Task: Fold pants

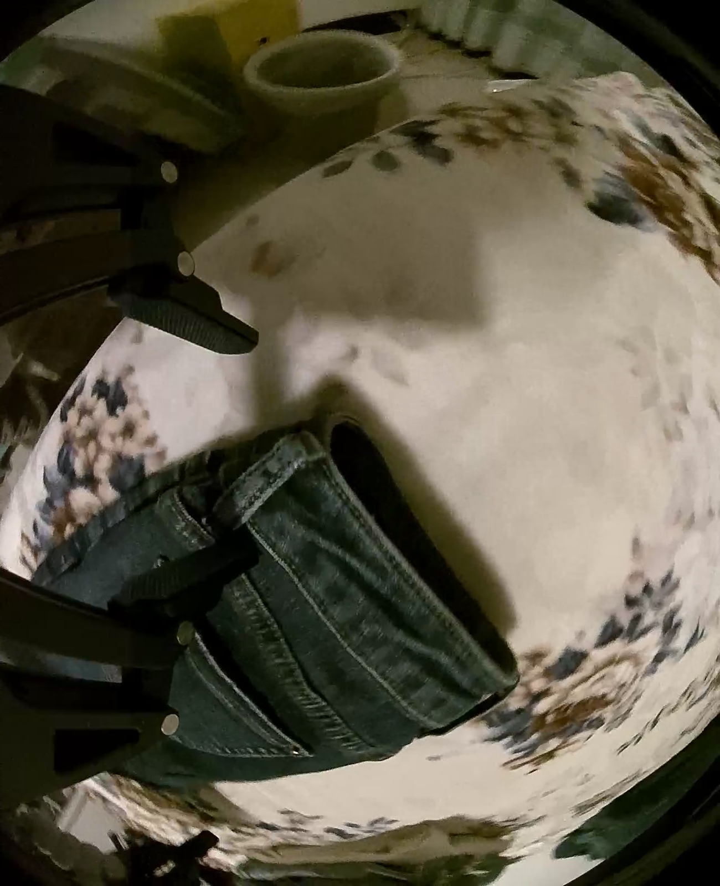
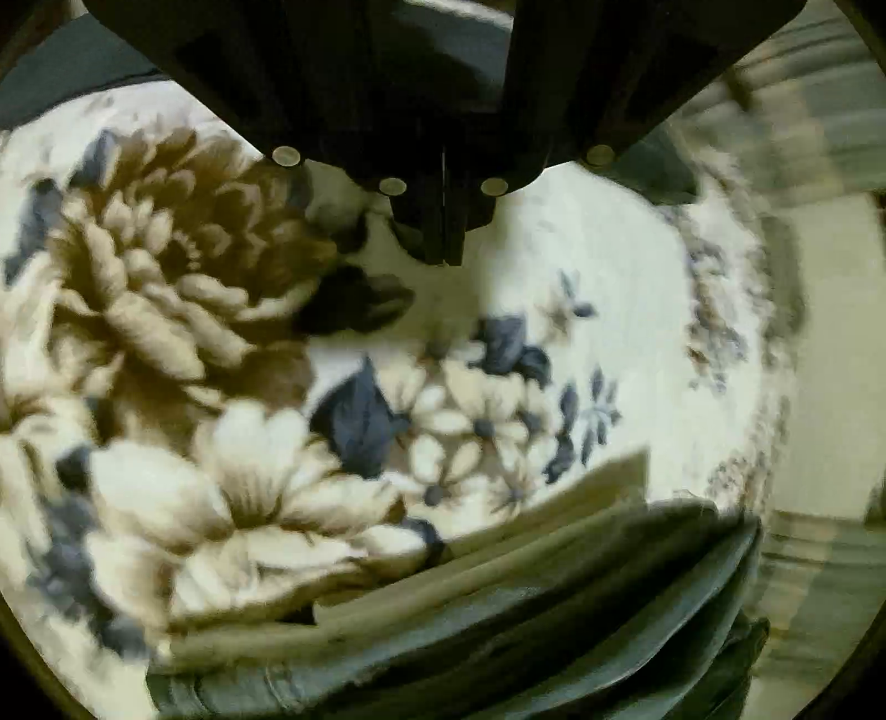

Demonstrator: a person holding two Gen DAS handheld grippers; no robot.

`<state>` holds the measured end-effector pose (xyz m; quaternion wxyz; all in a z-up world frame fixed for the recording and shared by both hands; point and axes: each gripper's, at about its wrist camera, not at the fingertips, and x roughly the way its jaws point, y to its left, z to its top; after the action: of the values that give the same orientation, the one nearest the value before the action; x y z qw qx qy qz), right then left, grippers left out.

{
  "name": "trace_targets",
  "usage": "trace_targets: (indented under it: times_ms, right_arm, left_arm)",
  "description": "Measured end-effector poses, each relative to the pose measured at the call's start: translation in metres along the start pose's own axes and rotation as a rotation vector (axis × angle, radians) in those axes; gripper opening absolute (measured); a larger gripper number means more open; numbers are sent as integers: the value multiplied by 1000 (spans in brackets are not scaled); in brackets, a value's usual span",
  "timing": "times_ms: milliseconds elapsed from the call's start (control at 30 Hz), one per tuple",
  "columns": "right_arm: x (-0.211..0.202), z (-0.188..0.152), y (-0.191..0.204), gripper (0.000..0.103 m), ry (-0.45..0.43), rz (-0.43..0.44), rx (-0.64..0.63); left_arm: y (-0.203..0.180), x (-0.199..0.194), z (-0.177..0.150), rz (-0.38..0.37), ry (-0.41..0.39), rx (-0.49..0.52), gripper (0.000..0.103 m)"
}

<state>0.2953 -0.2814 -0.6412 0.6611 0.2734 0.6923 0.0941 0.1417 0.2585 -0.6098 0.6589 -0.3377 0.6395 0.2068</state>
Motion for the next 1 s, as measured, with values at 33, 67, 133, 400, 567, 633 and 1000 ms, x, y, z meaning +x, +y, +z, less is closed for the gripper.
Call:
trace_targets:
  times_ms: [33, 67, 133, 400, 567, 633, 1000]
  right_arm:
    - [3, 2, -1, 1, 61, 39, -1]
    - [7, 1, -2, 2, 114, 57, -9]
    - [16, -4, -3, 28, 194, 40, -41]
    - [91, -41, -3, 59, 347, -11, -71]
    - [119, -52, 18, 62, 367, 5, -96]
    - [121, -52, 29, 32, 346, -29, -144]
    - [80, -63, 48, 8, 160, -128, -161]
  left_arm:
    - [4, 1, -1, -10, 7, -21, 68]
    - [8, 2, 2, -26, 21, -57, 68]
    - [16, 5, 2, -58, 36, -99, 68]
    - [34, 23, 10, -246, 33, -238, 68]
    - [36, 34, -8, -241, -22, -305, 70]
    - [43, 25, -20, -245, -74, -282, 40]
    - [48, -7, -28, -274, -94, -155, 24]
